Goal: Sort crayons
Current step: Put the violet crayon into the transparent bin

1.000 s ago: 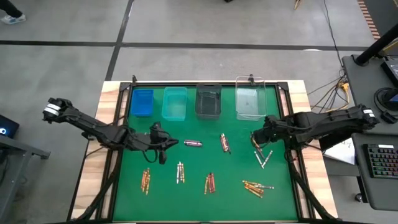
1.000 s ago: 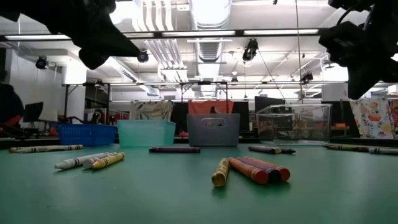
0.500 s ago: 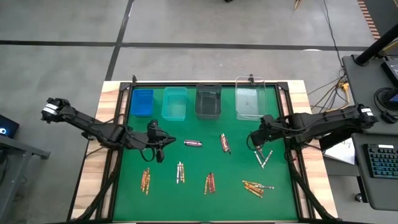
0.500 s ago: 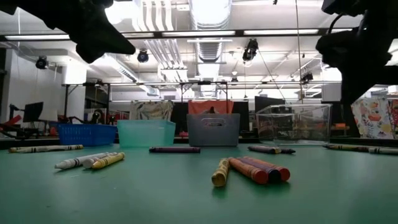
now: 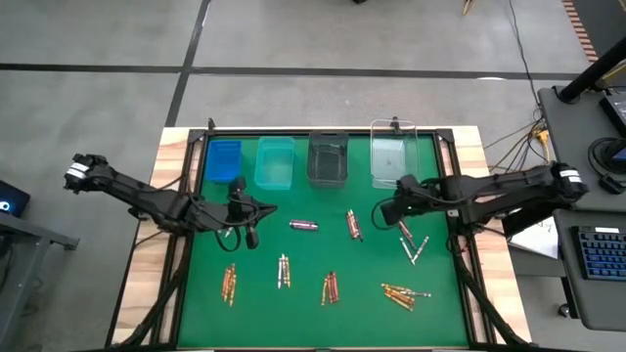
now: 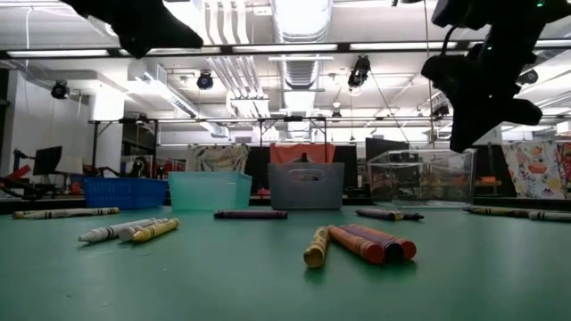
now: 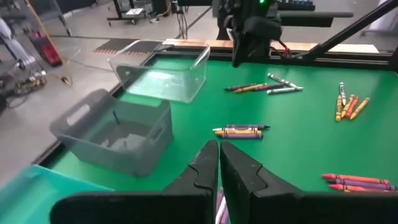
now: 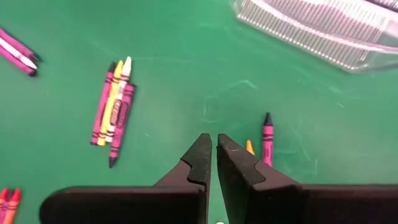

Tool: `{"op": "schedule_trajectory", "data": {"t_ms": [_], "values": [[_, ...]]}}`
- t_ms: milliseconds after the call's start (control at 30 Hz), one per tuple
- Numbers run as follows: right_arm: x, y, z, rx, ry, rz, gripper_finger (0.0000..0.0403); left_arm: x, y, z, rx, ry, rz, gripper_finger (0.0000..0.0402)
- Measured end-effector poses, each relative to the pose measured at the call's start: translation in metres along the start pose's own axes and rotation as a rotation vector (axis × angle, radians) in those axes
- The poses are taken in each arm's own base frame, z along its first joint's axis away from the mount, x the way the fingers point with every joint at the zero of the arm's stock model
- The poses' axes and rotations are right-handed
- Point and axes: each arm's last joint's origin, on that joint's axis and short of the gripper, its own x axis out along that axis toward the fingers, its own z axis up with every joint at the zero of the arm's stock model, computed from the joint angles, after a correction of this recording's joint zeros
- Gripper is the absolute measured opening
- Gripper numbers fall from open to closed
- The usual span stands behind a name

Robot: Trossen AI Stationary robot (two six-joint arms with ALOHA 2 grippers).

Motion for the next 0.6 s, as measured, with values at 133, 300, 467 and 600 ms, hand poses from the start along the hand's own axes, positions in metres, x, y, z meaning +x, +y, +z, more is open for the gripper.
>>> {"op": "schedule_trajectory", "data": {"t_ms": [133, 300, 467, 600], "values": [[0.009, 0.004, 0.003, -0.035, 0.037, -0.037, 0.0037, -0.002, 0.001, 0.006, 0.037, 0.002, 0.001, 0.0], [0.018, 0.009, 0.006, -0.149, 0.063, -0.077, 0.0062, -0.004, 0.003, 0.01, 0.089, 0.013, 0.061, 0.0], [0.024, 0.011, 0.009, -0.054, 0.131, -0.105, 0.0083, -0.007, 0.007, 0.011, 0.146, 0.025, 0.129, 0.0], [0.03, 0.006, 0.012, 0.01, 0.225, -0.16, 0.0116, -0.01, 0.011, 0.013, 0.175, 0.011, 0.191, 0.0]]}}
